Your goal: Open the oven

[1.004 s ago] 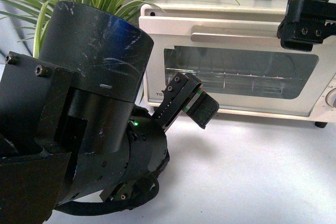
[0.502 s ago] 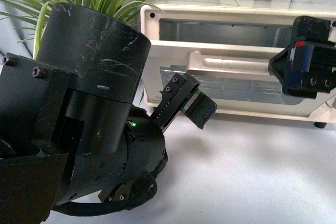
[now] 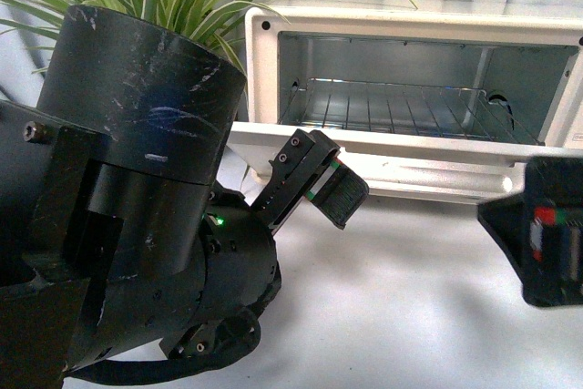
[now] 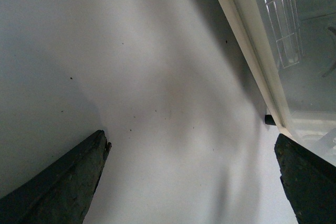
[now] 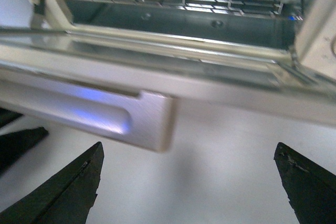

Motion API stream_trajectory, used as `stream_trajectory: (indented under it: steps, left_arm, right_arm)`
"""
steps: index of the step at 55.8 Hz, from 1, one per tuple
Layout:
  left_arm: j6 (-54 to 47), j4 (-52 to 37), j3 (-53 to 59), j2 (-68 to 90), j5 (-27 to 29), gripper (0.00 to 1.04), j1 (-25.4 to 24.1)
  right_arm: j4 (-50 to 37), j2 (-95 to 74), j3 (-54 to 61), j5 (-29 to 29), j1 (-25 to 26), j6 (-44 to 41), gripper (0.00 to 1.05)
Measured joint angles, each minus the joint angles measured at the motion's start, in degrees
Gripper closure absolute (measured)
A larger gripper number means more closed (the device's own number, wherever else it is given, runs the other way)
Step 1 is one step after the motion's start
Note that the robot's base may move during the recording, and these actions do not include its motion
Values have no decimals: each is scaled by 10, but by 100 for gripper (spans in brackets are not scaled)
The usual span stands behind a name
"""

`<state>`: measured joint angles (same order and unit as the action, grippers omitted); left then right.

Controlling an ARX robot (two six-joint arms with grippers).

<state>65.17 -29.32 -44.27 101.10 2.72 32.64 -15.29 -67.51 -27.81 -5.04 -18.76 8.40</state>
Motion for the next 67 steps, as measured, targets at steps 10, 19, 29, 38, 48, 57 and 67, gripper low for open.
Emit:
stream_trajectory:
  steps: [10, 19, 29, 38, 48, 57, 67]
  left_arm:
    - [0, -7, 11, -6, 0, 7, -1]
    - [0, -16, 30, -15, 0, 7, -3]
    - [-2, -22, 45, -26, 2, 7, -5]
    - [-4, -23, 61, -41, 3, 7, -5]
    - [-6, -23, 75, -54, 7, 7, -5]
    - [-10, -23, 89, -66, 8, 7, -4]
    - [-9, -25, 99, -73, 12, 7, -3]
  right_arm:
    - [35, 69, 23, 10, 14, 4, 9]
    - [63, 142, 30, 31, 36, 13, 9]
    - [82, 185, 38, 48, 68, 16, 9]
    - [86, 195, 44, 59, 84, 19, 9]
    - [87, 197, 52, 63, 92, 20, 9]
    - [87, 199, 57, 67, 96, 20, 9]
    - [89, 202, 57, 68, 99, 20, 9]
